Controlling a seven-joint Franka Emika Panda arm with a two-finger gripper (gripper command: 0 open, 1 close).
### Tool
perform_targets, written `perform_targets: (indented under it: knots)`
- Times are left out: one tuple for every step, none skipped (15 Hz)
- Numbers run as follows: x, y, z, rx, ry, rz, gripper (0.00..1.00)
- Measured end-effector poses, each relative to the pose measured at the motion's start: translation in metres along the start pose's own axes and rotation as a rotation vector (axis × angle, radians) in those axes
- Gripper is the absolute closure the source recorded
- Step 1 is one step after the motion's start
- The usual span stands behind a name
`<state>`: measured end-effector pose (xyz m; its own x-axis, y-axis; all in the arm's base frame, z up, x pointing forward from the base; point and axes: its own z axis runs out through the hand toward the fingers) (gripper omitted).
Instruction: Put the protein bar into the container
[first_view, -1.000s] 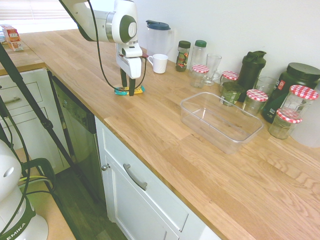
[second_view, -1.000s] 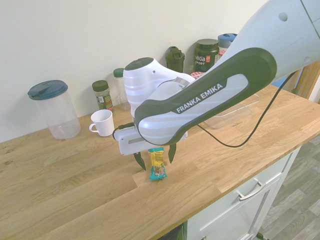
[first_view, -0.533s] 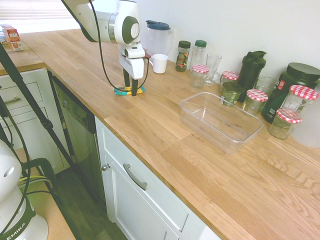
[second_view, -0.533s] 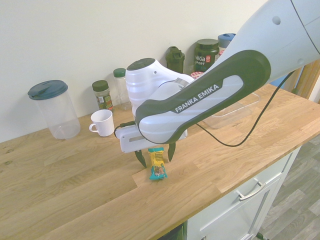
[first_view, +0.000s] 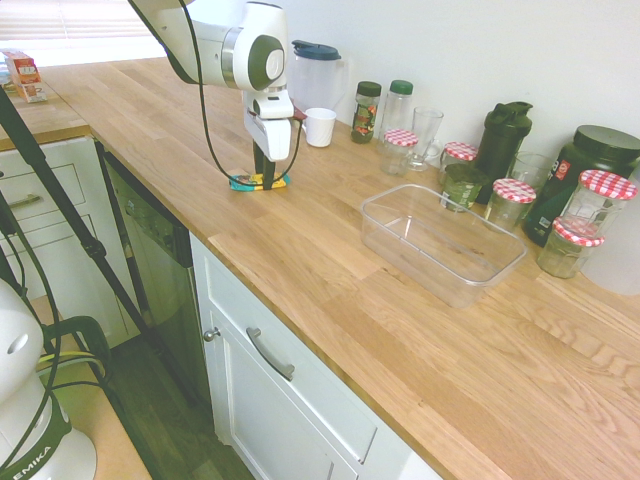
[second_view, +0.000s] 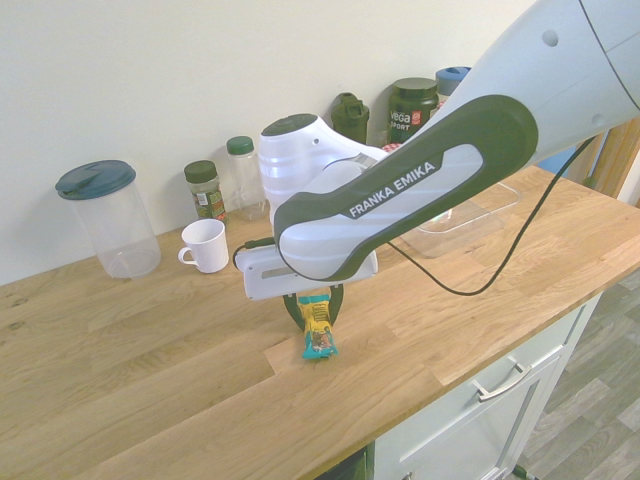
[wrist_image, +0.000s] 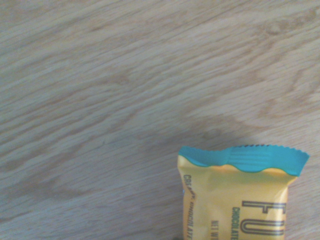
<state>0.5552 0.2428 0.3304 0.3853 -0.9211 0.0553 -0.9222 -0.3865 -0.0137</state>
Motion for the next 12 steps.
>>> perform_targets:
  knots:
    - [0.0, 0.0, 0.0, 0.0, 0.0, 0.0, 1.0]
    - [0.0, 0.0, 0.0, 0.0, 0.0, 0.001, 1.0]
    - [0.001, 0.0, 0.0, 0.0, -0.002, 0.003, 1.0]
    - [0.002, 0.0, -0.001, 0.0, -0.01, 0.008, 1.0]
    - [0.006, 0.0, -0.002, 0.001, -0.023, 0.014, 1.0]
    - [0.012, 0.0, -0.007, 0.009, -0.027, 0.017, 1.0]
    - [0.021, 0.001, -0.017, 0.021, -0.029, 0.023, 1.0]
    - [0.034, 0.007, -0.033, 0.038, -0.029, 0.03, 1.0]
    - [0.053, 0.016, -0.054, 0.056, -0.032, 0.039, 1.0]
    - [0.076, 0.028, -0.078, 0.073, -0.033, 0.049, 1.0]
    - [0.106, 0.045, -0.104, 0.09, -0.034, 0.066, 1.0]
    - [0.138, 0.067, -0.127, 0.104, -0.037, 0.086, 1.0]
